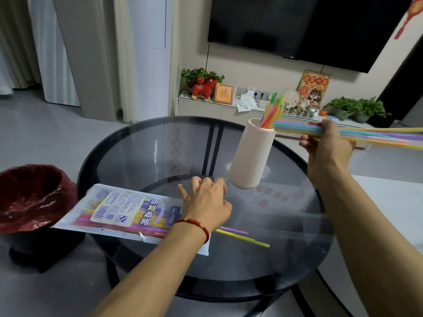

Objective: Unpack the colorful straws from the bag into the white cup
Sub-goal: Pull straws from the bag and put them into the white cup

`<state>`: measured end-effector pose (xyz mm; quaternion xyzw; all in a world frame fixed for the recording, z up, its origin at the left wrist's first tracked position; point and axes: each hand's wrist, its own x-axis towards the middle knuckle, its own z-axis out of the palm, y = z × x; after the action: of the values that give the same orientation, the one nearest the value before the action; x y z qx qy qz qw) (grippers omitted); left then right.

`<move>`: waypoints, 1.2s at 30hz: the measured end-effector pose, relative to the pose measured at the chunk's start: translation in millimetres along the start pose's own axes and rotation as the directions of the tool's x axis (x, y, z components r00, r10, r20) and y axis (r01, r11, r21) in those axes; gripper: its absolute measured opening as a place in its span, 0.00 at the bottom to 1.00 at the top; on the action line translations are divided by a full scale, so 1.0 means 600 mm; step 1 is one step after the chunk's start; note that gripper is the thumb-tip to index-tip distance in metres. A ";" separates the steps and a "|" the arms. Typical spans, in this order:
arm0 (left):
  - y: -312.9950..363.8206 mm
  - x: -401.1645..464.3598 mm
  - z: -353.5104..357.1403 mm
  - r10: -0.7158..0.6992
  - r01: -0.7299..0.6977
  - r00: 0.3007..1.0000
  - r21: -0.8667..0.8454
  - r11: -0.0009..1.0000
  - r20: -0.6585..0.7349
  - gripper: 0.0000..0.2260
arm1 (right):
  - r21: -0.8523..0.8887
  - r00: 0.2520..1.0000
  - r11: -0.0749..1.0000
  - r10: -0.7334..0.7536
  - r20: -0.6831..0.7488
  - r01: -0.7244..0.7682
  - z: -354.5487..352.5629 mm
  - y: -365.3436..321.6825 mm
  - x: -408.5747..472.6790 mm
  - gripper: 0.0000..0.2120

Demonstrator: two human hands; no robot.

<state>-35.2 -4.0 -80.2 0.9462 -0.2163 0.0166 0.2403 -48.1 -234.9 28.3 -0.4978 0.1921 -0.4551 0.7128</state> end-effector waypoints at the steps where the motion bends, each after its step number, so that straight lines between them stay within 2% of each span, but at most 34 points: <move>1: -0.002 0.001 -0.004 -0.017 0.017 1.000 -0.005 1.000 -0.003 0.11 | -0.054 0.999 0.998 -0.034 0.003 0.034 0.012 -0.006 0.006 0.08; 5: -0.008 0.003 -0.014 -0.051 0.051 0.999 -0.057 0.997 0.000 0.10 | -0.348 0.973 0.910 -0.191 0.128 0.225 0.057 -0.010 0.018 0.07; 8: -0.008 0.003 -0.018 -0.055 0.056 0.998 -0.077 0.996 0.005 0.10 | -0.531 0.948 0.787 -0.228 0.222 0.314 0.096 -0.007 0.030 0.10; 11: -0.010 0.003 -0.020 -0.059 0.060 0.998 -0.090 0.994 0.011 0.10 | -0.684 0.946 0.659 -0.154 0.286 0.314 0.127 -0.008 0.035 0.09; 16: -0.011 0.003 -0.024 -0.056 0.057 0.998 -0.103 0.993 0.019 0.10 | -0.806 0.937 0.527 0.050 0.347 0.270 0.142 -0.011 0.037 0.10; 18: -0.011 0.002 -0.026 -0.050 0.053 0.998 -0.105 0.993 0.026 0.10 | -0.823 0.937 0.507 0.079 0.340 0.256 0.143 -0.018 0.036 0.13; 21: -0.010 0.002 -0.028 -0.046 0.049 0.998 -0.109 0.993 0.031 0.11 | -0.793 0.942 0.553 0.042 0.333 0.256 0.145 -0.035 0.035 0.15; 26: -0.009 0.002 -0.029 -0.041 0.044 0.999 -0.111 0.993 0.035 0.11 | -0.699 0.919 0.598 -0.216 0.331 0.392 0.149 -0.053 0.029 0.12; 28: -0.008 0.001 -0.028 -0.040 0.043 0.999 -0.111 0.993 0.032 0.11 | -0.719 0.889 0.523 -0.238 0.392 0.458 0.146 -0.052 0.028 0.09; 30: -0.007 0.001 -0.027 -0.036 0.039 0.999 -0.113 0.993 0.028 0.11 | -0.757 0.863 0.416 -0.211 0.458 0.504 0.142 -0.044 0.028 0.12; 32: -0.007 0.002 -0.026 -0.031 0.034 0.999 -0.116 0.993 0.026 0.11 | -0.753 0.823 0.339 -0.306 0.478 0.564 0.139 -0.037 0.023 0.17; 34: -0.006 0.003 -0.025 -0.027 0.030 0.999 -0.115 0.993 0.026 0.10 | -0.678 0.740 0.334 -0.467 0.484 0.654 0.135 -0.036 0.010 0.25; 36: -0.006 0.004 -0.023 -0.026 0.029 0.999 -0.114 0.993 0.026 0.10 | -0.616 0.671 0.296 -0.477 0.567 0.730 0.135 -0.033 0.010 0.29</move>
<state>-30.6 4.4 -69.2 0.9339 -0.2067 -0.0109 0.2915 4.4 -198.4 81.8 -0.8554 0.0707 -0.4758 0.1921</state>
